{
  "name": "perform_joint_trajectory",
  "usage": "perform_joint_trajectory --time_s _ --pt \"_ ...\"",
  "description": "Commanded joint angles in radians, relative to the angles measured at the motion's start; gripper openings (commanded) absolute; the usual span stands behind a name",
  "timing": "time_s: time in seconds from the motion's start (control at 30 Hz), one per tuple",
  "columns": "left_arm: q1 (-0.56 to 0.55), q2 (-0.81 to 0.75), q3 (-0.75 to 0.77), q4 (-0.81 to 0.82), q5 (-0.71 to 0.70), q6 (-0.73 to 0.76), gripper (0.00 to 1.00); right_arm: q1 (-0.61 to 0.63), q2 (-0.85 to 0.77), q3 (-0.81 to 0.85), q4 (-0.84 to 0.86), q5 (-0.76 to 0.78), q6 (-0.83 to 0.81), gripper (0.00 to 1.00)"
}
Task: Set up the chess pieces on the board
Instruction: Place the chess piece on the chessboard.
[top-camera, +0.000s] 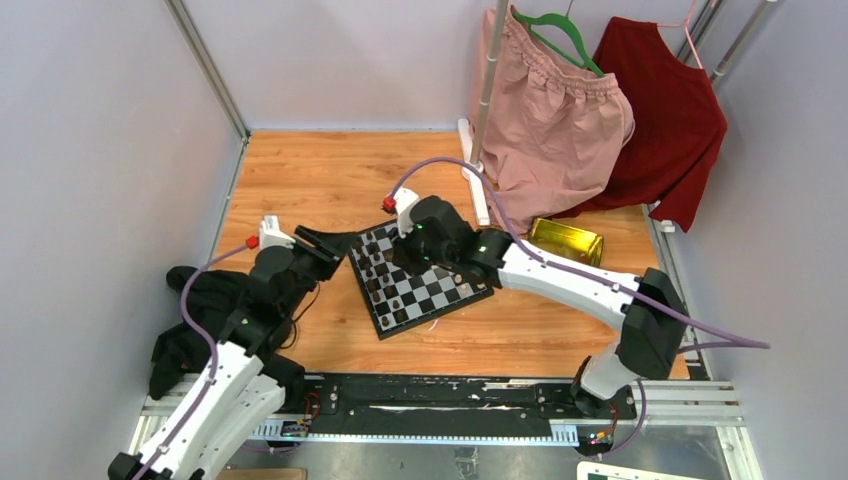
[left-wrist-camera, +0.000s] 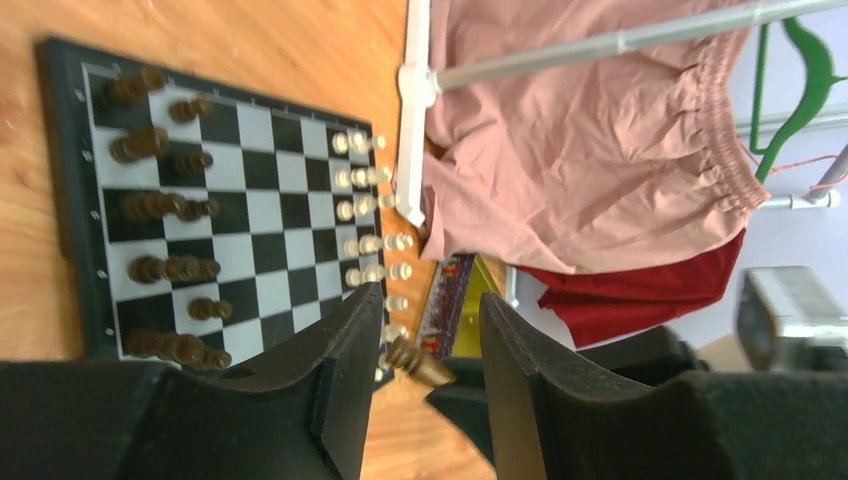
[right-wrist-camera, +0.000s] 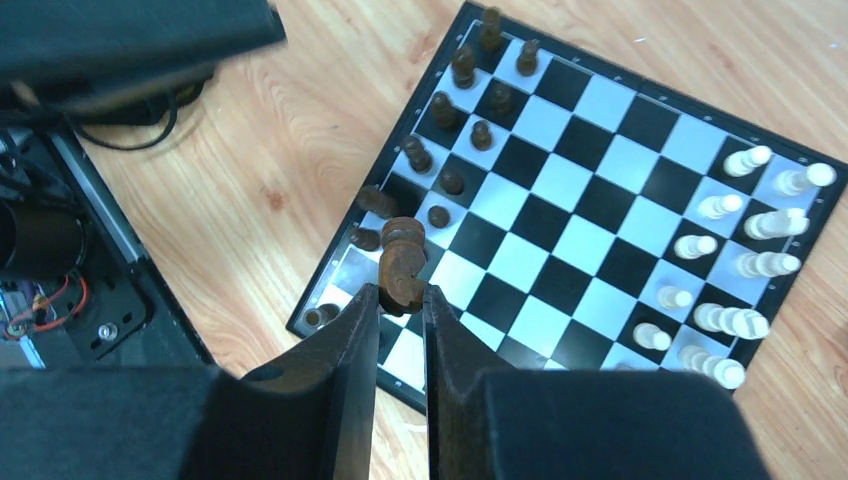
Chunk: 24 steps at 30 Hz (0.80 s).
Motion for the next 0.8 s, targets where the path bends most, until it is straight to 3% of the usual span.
perform_joint_trajectory --time_s 0.0,0.37,0.77 --pt "0.009 -0.068 0.084 -0.238 -0.147 0.195 0.45 0.075 0.074 0.104 -0.212 0.052 -0.037 0.00" --pt "0.009 -0.201 0.120 -0.384 -0.286 0.322 0.45 0.189 0.249 0.287 -0.408 0.130 -0.027 0.00" --pt "0.009 -0.258 0.117 -0.425 -0.302 0.370 0.45 0.217 0.437 0.459 -0.534 0.135 -0.003 0.00"
